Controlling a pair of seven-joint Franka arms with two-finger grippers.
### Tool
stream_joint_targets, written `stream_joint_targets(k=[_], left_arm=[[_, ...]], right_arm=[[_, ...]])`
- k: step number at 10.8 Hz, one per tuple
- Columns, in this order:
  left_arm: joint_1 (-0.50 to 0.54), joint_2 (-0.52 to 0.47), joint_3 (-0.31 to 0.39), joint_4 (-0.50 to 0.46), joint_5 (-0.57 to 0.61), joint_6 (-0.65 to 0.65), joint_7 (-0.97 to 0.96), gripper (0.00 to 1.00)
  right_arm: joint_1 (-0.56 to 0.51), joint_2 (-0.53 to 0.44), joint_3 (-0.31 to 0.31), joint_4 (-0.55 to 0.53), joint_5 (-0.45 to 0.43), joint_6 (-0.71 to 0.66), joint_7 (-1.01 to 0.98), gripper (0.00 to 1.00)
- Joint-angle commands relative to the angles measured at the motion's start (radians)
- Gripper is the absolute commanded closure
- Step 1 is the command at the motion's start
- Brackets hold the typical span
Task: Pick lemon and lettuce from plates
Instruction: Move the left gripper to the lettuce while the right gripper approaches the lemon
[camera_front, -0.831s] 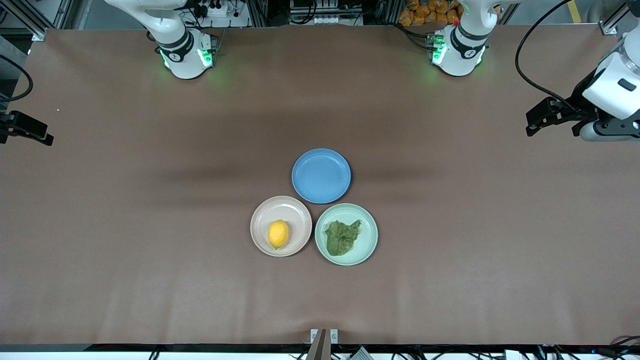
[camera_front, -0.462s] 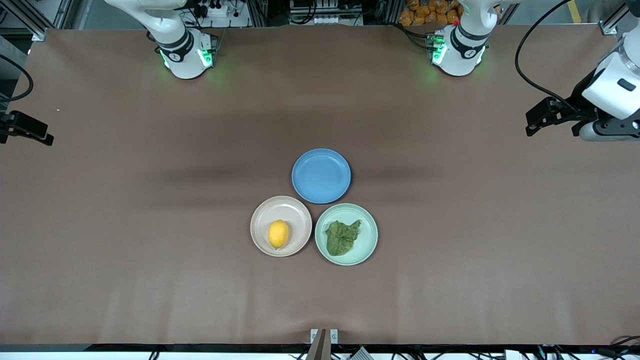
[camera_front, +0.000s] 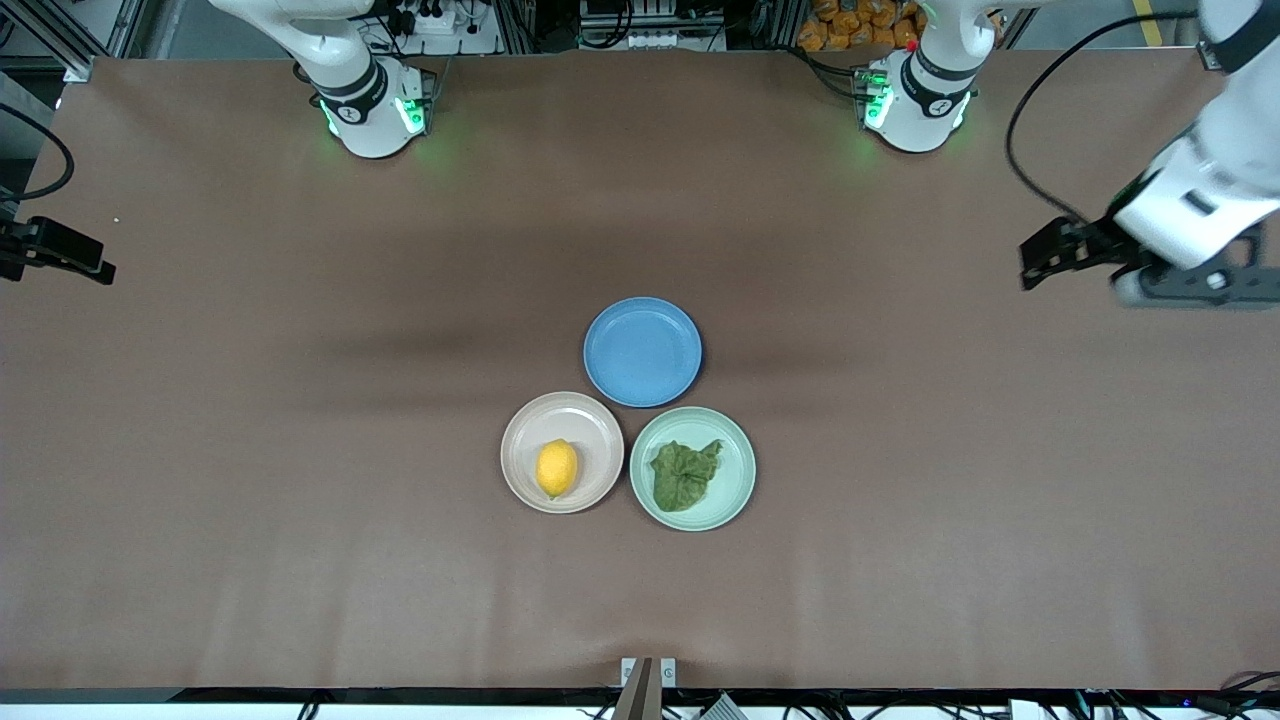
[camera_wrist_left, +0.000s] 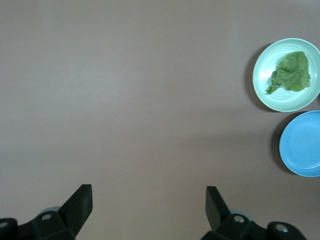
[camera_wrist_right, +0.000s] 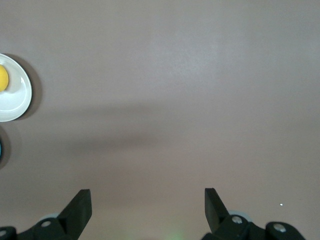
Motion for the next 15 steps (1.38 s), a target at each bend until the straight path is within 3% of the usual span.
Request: stream_joint_targets(k=[1, 7, 12, 15], left_arm=[[-0.083, 0.081, -0.001, 0.012, -0.013, 0.102, 0.003, 0.0], [-0.196, 0.265, -0.004, 0.015, -0.016, 0.351, -0.051, 0.0], [-0.305, 0.443, -0.006, 0.015, -0.016, 0.619, -0.109, 0.0], [-0.353, 0.518, -0.007, 0.017, -0.017, 0.768, -0.184, 0.0]], right_arm=[[-0.004, -0.015, 0.005, 0.0, -0.002, -0.017, 0.012, 0.0], [0.015, -0.015, 0.015, 0.0, 0.002, -0.011, 0.021, 0.0], [0.108, -0.007, 0.016, -0.001, 0.059, -0.006, 0.2, 0.0], [0.163, 0.036, 0.014, -0.01, 0.126, 0.072, 0.321, 0.0]])
